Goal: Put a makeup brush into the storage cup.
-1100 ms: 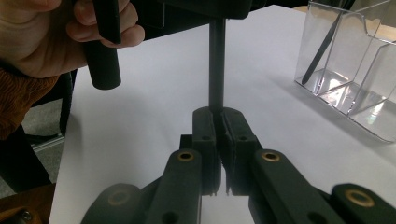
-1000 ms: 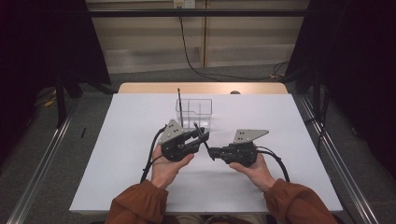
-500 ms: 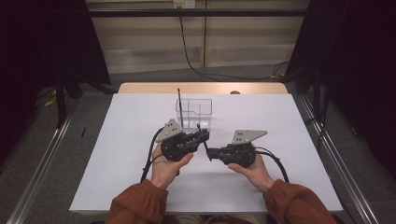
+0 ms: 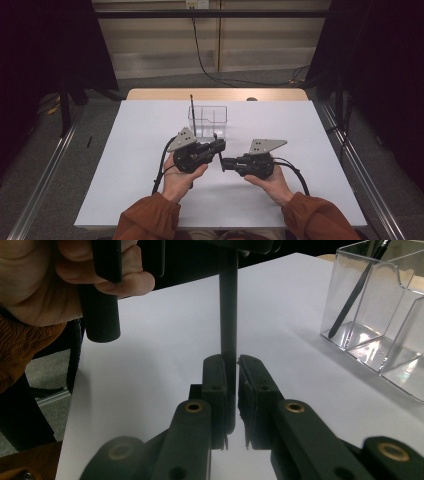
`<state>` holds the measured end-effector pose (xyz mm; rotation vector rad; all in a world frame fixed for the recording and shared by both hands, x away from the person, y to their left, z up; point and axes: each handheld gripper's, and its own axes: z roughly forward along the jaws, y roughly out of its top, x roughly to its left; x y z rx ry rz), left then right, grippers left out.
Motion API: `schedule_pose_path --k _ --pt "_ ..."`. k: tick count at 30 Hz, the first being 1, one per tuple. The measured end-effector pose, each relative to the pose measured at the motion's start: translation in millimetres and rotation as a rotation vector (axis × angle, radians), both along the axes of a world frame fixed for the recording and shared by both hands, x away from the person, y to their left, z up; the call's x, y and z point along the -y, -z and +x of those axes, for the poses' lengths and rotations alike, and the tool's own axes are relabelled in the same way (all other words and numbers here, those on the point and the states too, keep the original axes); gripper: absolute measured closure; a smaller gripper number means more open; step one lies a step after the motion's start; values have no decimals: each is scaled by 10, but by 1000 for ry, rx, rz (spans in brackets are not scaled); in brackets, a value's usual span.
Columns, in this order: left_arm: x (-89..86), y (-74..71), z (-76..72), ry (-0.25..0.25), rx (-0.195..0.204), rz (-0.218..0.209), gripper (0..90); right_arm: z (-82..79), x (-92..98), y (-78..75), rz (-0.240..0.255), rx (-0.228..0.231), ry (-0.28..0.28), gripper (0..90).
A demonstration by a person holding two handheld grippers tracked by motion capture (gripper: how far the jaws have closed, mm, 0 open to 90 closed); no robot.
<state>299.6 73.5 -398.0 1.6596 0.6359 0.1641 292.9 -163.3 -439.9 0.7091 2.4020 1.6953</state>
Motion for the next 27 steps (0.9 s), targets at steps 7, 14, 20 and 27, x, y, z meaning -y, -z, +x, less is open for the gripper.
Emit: schedule_pose_path --k 7,14,20,27 --pt "24 -13 2 5 0 2 840 3 13 -4 5 -4 7 728" --pt "30 -27 -1 -2 -2 7 840 -2 35 -31 23 -5 27 556" --pt "17 -52 12 -4 4 7 840 -9 40 -35 30 -4 28 418" --pt "15 -44 19 -3 2 25 840 -8 59 -45 37 1 47 254"
